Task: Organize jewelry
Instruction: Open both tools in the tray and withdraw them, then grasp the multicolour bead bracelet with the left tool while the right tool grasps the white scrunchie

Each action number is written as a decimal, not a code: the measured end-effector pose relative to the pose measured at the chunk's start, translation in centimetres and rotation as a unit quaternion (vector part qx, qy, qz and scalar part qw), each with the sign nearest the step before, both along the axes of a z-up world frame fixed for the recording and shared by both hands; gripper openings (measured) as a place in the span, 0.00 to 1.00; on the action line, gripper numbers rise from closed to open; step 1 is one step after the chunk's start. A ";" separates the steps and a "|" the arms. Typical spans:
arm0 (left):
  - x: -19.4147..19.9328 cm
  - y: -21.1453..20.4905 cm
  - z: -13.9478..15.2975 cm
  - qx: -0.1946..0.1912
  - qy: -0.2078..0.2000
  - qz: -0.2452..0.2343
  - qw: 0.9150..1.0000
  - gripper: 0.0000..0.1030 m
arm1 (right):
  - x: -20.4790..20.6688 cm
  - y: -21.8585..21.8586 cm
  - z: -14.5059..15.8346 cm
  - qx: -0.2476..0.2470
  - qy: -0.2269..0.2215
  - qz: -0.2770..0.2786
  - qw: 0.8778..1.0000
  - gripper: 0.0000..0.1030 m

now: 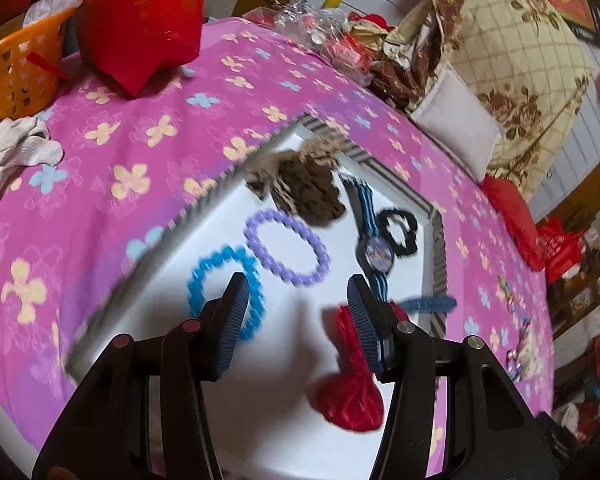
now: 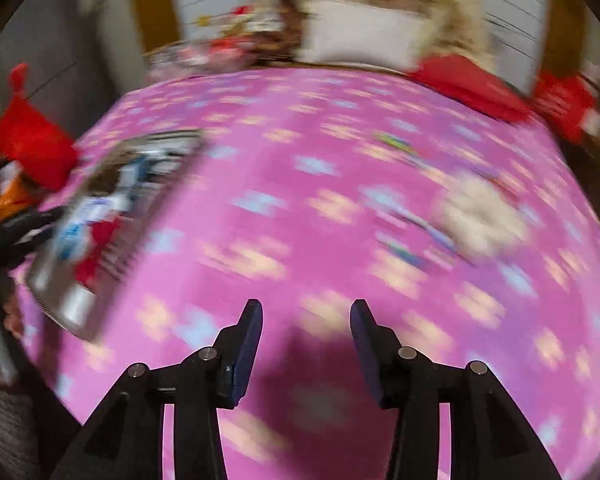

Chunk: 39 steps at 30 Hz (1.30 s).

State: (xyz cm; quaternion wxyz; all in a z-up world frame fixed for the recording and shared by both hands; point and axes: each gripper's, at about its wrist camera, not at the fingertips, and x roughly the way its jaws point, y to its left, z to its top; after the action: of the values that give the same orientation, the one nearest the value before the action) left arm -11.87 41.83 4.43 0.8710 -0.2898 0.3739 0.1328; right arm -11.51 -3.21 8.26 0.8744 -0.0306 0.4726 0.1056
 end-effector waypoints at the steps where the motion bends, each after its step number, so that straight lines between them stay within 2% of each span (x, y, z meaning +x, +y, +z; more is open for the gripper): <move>1: -0.4 -1.1 0.3 0.008 0.000 -0.003 1.000 0.49 | -0.3 -2.3 -0.4 0.007 0.004 -0.024 1.000 0.42; 3: -1.3 -4.0 1.3 0.022 -0.002 -0.026 0.999 0.49 | -1.1 -7.2 -1.2 0.035 0.014 -0.079 0.996 0.42; 6: -2.2 -8.7 2.9 0.044 -0.007 -0.087 0.995 0.49 | -1.9 -11.7 -2.0 0.075 0.016 -0.119 0.990 0.42; 9: -2.4 -13.5 4.1 0.063 -0.003 -0.141 0.988 0.50 | -1.8 -13.7 -2.5 0.090 0.005 -0.126 0.988 0.42; 12: -1.0 -17.9 4.7 0.062 0.006 -0.187 0.980 0.51 | -0.9 -14.6 -2.8 0.105 -0.003 -0.116 0.988 0.42; 15: 0.9 -21.7 4.7 0.075 0.024 -0.214 0.974 0.51 | 0.7 -15.7 -3.0 0.113 -0.024 -0.105 0.988 0.42; 20: 5.9 -28.4 3.2 0.096 0.049 -0.259 0.960 0.51 | 4.8 -16.8 -2.8 0.110 -0.063 -0.099 0.987 0.42; 26: 12.3 -35.0 0.6 0.088 0.074 -0.301 0.947 0.51 | 5.7 -19.6 -3.8 0.169 -0.051 -0.098 0.979 0.42; 29: 14.8 -37.3 -0.9 0.106 0.088 -0.312 0.940 0.51 | 5.7 -20.8 -4.1 0.191 -0.039 -0.106 0.975 0.42; 32: 16.4 -38.5 -2.5 0.108 0.105 -0.319 0.936 0.51 | 5.7 -21.2 -4.0 0.206 -0.038 -0.105 0.972 0.42; 35: 17.2 -39.2 -3.5 0.104 0.113 -0.323 0.934 0.51 | 5.6 -20.7 -3.9 0.198 -0.040 -0.096 0.975 0.43; 36: 17.1 -39.5 -3.4 0.114 0.107 -0.323 0.934 0.51 | 5.6 -20.5 -3.8 0.195 -0.042 -0.093 0.975 0.43; 38: 17.3 -40.5 -3.5 0.141 0.105 -0.332 0.927 0.51 | 5.4 -20.1 -3.6 0.184 -0.051 -0.087 0.978 0.43; 39: 17.3 -41.1 -3.6 0.156 0.102 -0.334 0.924 0.43 | 5.4 -20.0 -3.5 0.179 -0.055 -0.086 0.979 0.43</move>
State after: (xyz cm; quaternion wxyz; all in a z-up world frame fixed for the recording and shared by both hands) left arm 5.46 0.76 0.83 0.8564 0.0064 0.5099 -0.0802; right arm -6.16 -23.20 4.79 0.8963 0.1612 0.3979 0.1108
